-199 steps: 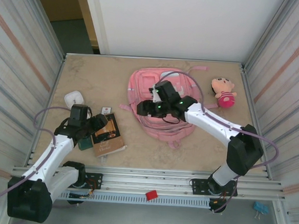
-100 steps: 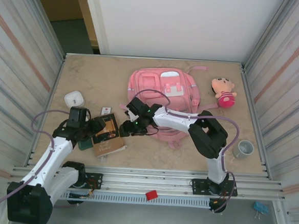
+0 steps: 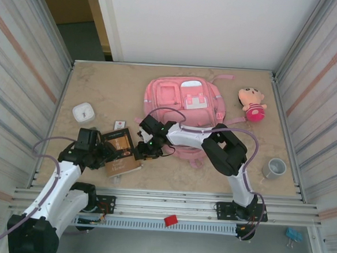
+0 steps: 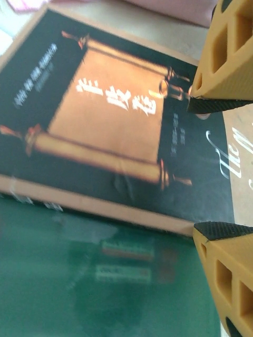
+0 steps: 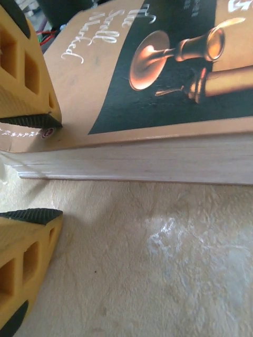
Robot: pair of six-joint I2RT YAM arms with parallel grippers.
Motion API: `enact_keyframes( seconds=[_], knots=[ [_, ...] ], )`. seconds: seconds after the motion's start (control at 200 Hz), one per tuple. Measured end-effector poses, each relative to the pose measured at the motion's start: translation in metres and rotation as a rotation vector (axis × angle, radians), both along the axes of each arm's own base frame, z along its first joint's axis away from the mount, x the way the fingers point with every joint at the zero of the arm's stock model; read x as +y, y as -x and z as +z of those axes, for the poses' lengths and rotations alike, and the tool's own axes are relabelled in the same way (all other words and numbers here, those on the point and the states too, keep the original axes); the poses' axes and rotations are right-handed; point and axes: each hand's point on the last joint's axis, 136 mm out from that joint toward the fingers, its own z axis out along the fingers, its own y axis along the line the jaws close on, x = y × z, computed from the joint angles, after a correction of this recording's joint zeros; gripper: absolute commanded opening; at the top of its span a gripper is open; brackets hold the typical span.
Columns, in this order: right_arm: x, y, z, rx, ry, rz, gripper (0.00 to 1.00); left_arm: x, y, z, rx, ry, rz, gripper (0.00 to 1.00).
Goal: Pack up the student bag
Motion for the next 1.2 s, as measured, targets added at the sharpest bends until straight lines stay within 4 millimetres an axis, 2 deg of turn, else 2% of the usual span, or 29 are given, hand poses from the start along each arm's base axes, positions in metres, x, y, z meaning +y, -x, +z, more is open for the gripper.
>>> enact_keyframes(
  seconds=[0.155,0.446,0.666,0.977,1.198],
  knots=[
    [0.001,0.0,-0.004,0.001,0.0,0.003,0.29,-0.002,0.001,-0.002,0.002,0.024,0.015,0.62],
    [0.002,-0.001,-0.004,0.011,-0.009,-0.014,0.27,-0.004,0.001,-0.004,-0.006,0.042,0.019,0.71],
    [0.003,-0.002,-0.005,0.032,-0.025,-0.029,0.26,-0.005,0.004,-0.002,-0.02,0.055,0.02,0.71],
    [0.004,-0.002,-0.005,0.039,-0.037,-0.034,0.26,0.0,0.028,-0.009,0.054,0.05,0.056,0.72],
    [0.004,-0.002,-0.005,0.061,-0.054,-0.046,0.25,-0.005,0.028,-0.015,0.064,0.076,0.048,0.69]
  ],
)
